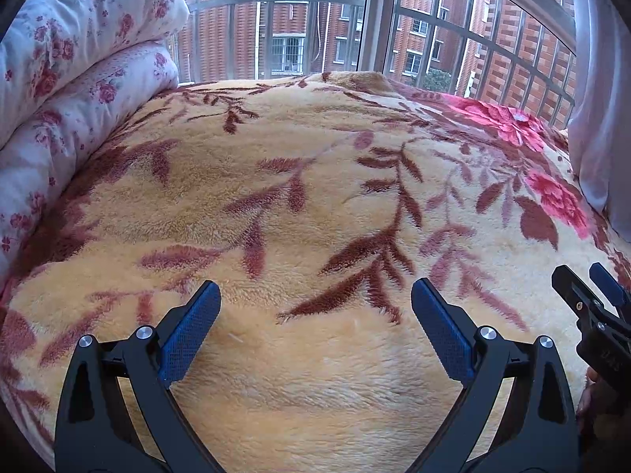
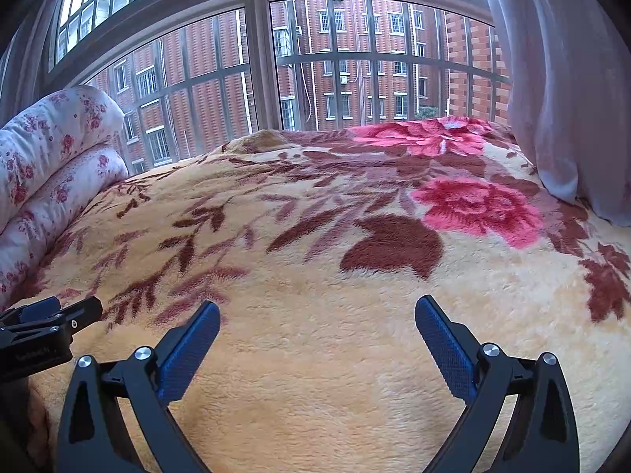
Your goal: Collect trash
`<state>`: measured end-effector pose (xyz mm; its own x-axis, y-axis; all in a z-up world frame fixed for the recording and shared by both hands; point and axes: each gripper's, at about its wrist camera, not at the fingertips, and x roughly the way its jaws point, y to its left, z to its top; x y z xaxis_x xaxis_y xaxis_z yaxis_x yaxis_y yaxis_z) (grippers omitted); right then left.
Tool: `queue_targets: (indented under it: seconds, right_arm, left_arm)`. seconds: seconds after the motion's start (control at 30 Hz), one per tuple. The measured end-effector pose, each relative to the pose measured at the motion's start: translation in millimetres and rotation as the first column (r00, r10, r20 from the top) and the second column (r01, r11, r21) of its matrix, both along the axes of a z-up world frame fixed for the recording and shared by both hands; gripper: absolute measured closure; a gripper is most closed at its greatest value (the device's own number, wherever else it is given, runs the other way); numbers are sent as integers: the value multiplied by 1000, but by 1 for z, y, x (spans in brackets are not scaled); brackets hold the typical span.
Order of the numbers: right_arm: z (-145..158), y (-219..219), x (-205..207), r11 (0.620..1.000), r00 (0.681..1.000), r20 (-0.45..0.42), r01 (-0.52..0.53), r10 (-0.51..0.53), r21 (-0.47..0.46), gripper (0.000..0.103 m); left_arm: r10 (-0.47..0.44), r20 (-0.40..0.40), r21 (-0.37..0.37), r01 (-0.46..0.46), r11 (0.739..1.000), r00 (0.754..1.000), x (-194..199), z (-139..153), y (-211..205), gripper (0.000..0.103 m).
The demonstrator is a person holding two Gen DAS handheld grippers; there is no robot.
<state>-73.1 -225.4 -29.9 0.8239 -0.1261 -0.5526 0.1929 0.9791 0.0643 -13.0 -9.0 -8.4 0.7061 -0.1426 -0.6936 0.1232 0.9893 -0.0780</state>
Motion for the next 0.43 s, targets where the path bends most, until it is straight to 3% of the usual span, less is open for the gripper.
queue_targets:
  seconds: [0.43]
  right_arm:
    - [0, 0, 0, 1000, 1000, 0, 1, -1, 1, 5]
  left_arm:
    - [-22, 9, 50, 22, 999, 1000, -1, 1, -8, 8]
